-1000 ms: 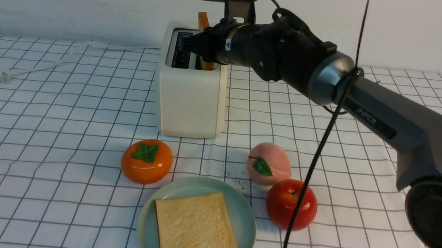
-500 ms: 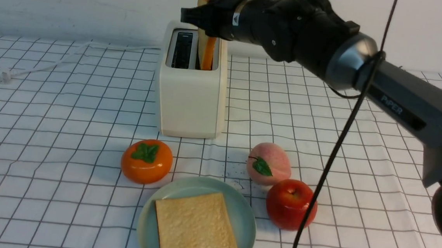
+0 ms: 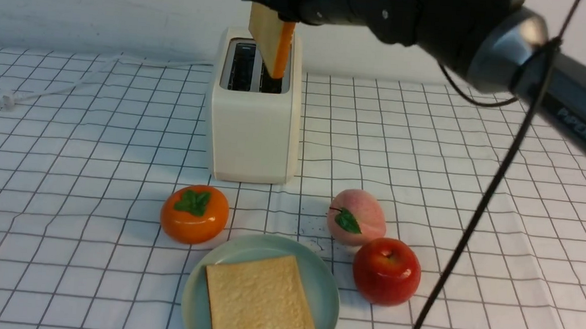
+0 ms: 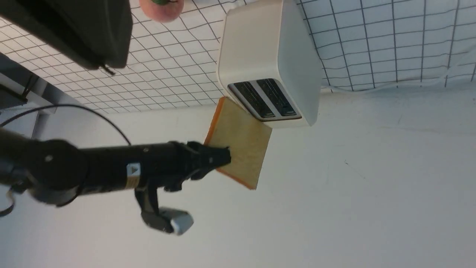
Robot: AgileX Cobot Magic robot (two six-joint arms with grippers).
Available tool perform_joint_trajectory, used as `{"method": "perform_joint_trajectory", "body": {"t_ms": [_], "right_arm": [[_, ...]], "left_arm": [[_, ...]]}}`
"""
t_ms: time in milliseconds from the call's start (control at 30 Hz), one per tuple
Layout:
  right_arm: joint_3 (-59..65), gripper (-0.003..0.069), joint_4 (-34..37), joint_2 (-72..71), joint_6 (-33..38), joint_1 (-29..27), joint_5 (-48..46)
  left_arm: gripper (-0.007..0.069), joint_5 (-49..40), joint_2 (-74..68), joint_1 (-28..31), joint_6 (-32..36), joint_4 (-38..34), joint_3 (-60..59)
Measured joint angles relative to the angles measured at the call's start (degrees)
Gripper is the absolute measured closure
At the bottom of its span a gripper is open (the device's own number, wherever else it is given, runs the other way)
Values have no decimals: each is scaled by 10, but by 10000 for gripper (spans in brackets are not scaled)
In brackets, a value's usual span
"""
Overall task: Take toasted bread from bread machine on white checkered table place on plate.
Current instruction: 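Place the held slice of bread on top of the slice on the plate with the right gripper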
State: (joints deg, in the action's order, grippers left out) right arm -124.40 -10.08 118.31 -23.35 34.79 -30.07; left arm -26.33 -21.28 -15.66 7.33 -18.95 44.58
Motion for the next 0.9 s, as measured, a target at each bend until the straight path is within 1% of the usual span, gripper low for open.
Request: {"method": "perform_joint_trajectory", "body": {"t_ms": [33, 100, 133, 300, 333, 367, 400, 433, 500, 533, 600, 633, 700, 733, 800, 867, 900], "right_arm": [[0, 537, 8, -23, 29, 6, -32], [0, 537, 19, -34, 48, 8, -56], [0, 537, 42, -53, 76, 10, -93], [0, 537, 138, -107, 194, 11, -215], [0, 537, 153, -116, 209, 11, -245], [0, 537, 153, -116, 209, 11, -245], [0, 537, 173, -138, 240, 11, -306], [0, 537, 176, -145, 246, 11, -318], [0, 537, 182, -168, 263, 11, -391], [4, 537, 182, -178, 264, 11, -407], [14, 537, 183, -188, 267, 11, -413], [47, 537, 185, -212, 269, 11, -418], [97, 537, 188, -241, 269, 11, -418], [104, 537, 188, -245, 269, 11, -418], [204, 537, 202, -300, 269, 11, -413], [286, 537, 219, -348, 265, 11, -388], [295, 537, 223, -348, 263, 11, -378]], "left_arm": [[638, -3, 0, 0, 0, 0, 0], [638, -6, 0, 0, 0, 0, 0], [638, -8, 0, 0, 0, 0, 0], [638, -25, 0, 0, 0, 0, 0], [638, -29, 0, 0, 0, 0, 0], [638, -30, 0, 0, 0, 0, 0], [638, -42, 0, 0, 0, 0, 0], [638, -46, 0, 0, 0, 0, 0], [638, -68, 0, 0, 0, 0, 0], [638, -77, 0, 0, 0, 0, 0], [638, -91, 0, 0, 0, 0, 0], [638, -119, 0, 0, 0, 0, 0], [638, -147, 0, 0, 0, 0, 0], [638, -150, 0, 0, 0, 0, 0], [637, -182, 0, 0, 0, 1, 0], [637, -203, 0, 0, 0, 1, 0], [637, -205, 0, 0, 0, 1, 0]]}}
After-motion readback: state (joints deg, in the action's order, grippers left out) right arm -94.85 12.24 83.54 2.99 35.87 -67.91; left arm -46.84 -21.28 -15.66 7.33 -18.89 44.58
